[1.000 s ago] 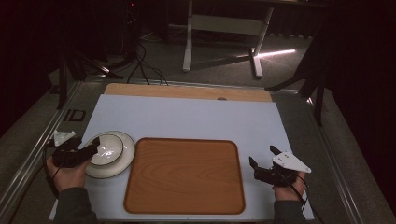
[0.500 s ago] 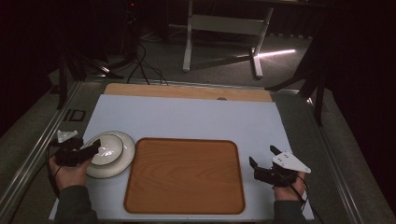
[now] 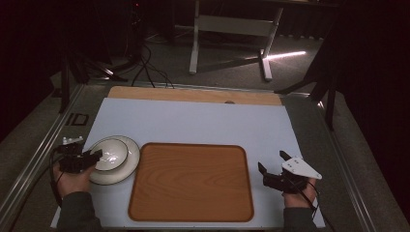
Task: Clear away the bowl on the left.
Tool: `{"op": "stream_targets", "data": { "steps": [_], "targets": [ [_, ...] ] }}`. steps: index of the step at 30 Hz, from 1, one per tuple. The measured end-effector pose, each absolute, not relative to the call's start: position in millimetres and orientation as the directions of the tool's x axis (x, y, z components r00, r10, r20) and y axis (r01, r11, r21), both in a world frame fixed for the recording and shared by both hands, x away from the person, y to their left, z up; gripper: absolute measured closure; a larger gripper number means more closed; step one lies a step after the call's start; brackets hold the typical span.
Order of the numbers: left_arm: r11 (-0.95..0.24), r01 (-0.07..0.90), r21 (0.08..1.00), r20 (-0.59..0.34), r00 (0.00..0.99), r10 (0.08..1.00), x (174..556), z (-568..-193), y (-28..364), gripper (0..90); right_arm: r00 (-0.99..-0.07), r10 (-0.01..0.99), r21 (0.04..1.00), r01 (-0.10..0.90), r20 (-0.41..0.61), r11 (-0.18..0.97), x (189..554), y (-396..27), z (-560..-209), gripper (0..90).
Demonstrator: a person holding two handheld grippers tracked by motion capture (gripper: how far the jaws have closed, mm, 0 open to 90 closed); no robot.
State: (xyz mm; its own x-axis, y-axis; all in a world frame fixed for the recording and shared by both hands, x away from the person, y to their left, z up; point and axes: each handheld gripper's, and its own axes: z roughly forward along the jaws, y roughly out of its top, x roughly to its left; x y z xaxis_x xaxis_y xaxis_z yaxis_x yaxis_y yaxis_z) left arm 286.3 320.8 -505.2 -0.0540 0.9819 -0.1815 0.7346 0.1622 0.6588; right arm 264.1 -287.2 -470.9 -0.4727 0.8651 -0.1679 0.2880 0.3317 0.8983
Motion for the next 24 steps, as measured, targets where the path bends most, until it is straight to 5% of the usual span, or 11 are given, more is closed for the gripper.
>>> {"op": "stream_targets", "data": {
  "steps": [5,10,18,24],
  "targets": [
    [0.181,0.767,0.616,-0.224,-0.05,0.973,288,-509,322,61.2,-0.473,0.865,0.898,0.288,-0.17,0.334,264,-287,-471,13.8],
    [0.237,0.804,0.545,-0.377,-0.017,0.926,291,-516,327,60.9,-0.473,0.864,0.897,0.288,-0.171,0.335,264,-287,-471,13.8],
    [0.256,0.804,0.536,-0.397,-0.028,0.918,290,-516,328,76.2,-0.473,0.862,0.895,0.284,-0.182,0.345,264,-287,-471,13.8],
    [0.291,0.8,0.524,-0.446,-0.032,0.894,289,-518,331,78.9,-0.473,0.862,0.894,0.285,-0.184,0.347,264,-287,-471,13.8]
  ]
}}
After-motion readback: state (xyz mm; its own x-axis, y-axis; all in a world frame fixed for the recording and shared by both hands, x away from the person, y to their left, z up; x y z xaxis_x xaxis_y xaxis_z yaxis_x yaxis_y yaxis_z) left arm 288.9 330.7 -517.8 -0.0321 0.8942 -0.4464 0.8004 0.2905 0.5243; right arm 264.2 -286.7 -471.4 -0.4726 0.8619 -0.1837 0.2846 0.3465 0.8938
